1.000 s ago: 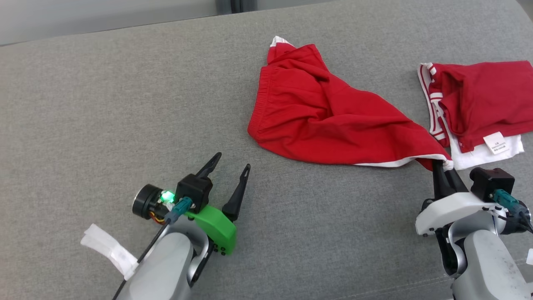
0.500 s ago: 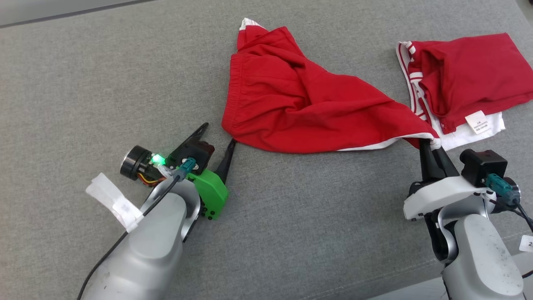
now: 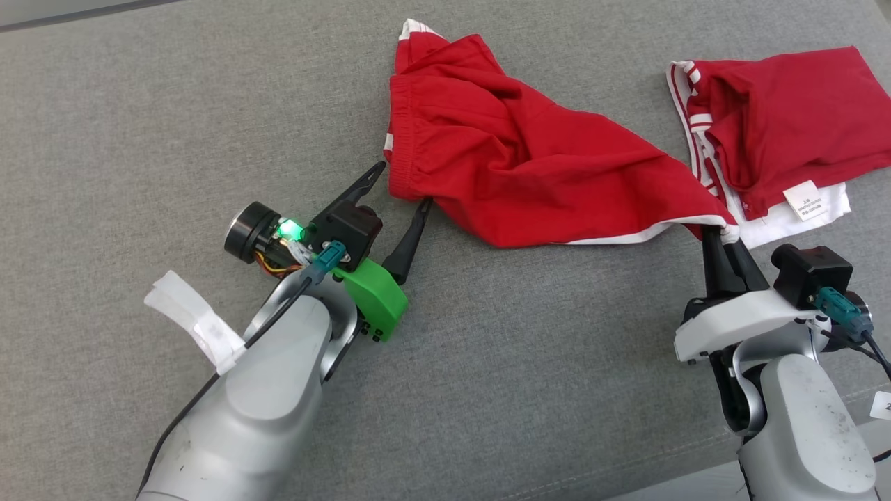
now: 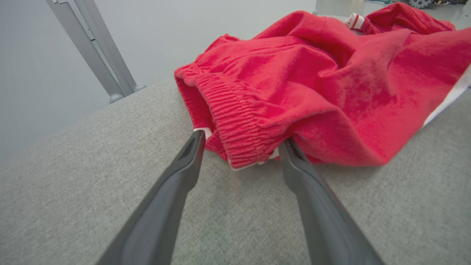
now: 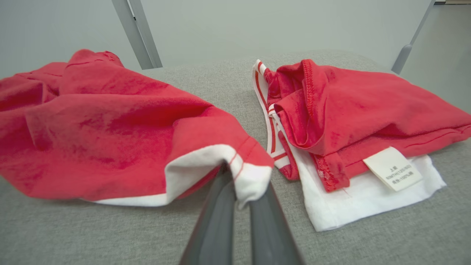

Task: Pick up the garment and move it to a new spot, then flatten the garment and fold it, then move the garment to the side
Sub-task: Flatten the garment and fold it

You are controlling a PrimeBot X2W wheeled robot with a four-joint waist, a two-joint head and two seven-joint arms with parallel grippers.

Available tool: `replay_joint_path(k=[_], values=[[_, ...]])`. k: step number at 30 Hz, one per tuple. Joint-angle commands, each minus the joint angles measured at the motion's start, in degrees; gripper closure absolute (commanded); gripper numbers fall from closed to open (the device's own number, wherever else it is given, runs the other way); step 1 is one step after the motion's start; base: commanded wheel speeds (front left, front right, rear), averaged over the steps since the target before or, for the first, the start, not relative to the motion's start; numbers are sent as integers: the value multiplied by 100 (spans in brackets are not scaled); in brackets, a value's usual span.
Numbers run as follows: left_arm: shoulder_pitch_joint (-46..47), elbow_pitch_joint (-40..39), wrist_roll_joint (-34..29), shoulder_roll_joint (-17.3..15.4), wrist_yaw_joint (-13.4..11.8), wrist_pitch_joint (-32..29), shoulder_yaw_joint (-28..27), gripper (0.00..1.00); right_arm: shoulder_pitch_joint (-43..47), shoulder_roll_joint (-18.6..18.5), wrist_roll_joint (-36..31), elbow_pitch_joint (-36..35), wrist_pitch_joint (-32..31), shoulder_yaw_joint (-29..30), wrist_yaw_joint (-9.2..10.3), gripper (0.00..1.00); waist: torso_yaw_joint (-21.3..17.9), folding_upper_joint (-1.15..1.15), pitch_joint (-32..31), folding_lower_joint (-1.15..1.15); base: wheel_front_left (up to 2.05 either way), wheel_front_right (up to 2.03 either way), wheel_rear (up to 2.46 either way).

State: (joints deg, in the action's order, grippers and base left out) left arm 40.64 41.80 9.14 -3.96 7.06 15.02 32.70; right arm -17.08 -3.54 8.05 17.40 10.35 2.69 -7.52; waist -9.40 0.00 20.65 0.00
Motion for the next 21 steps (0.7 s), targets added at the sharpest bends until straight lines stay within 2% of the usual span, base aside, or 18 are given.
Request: replay_joint_path(k=[1, 2, 4, 5, 6, 8, 9, 10, 16, 21], values=[[-88, -44, 40, -55, 23, 15, 7, 0, -43, 3, 5, -5, -1, 8, 7, 100, 26, 0, -10, 0, 0, 0, 0], [-97, -90, 62, -59, 31, 15, 22, 28, -53, 4, 1, -4, -3, 4, 7, 100, 37, 0, -16, 0, 0, 0, 0], [-125, -197, 102, -78, 34, 17, 23, 41, -68, 2, -3, -3, -3, 3, 7, 100, 59, 0, -26, 0, 0, 0, 0], [-147, -224, 125, -88, 34, 16, 12, 41, -75, 1, -5, -6, -4, 3, 7, 100, 69, 0, -30, 0, 0, 0, 0], [-173, -244, 136, -103, 38, 16, 15, 48, -82, -2, -8, -13, -9, 4, 7, 100, 78, 0, -34, 0, 0, 0, 0], [-183, -244, 148, -122, 42, 16, 38, 56, -92, -6, -15, -28, -21, 0, 7, 100, 90, 0, -39, 0, 0, 0, 0], [-172, -219, 153, -129, 43, 16, 60, 71, -93, -8, -17, -34, -15, -7, 7, 100, 92, 0, -42, 0, 0, 0, 0], [-159, -195, 167, -134, 44, 16, 76, 99, -92, -8, -17, -37, -18, -15, 7, 100, 91, 0, -43, 0, 0, 0, 0], [-144, -256, 333, -198, 42, 17, 101, 100, -107, -80, 3, -119, 6, -23, 7, 100, 147, 0, -126, 0, 0, 0, 0], [-282, -530, 422, -405, 44, 17, -30, 100, -262, -274, 85, -341, 11, -119, 7, 100, 303, 0, -361, 0, 0, 0, 0]])
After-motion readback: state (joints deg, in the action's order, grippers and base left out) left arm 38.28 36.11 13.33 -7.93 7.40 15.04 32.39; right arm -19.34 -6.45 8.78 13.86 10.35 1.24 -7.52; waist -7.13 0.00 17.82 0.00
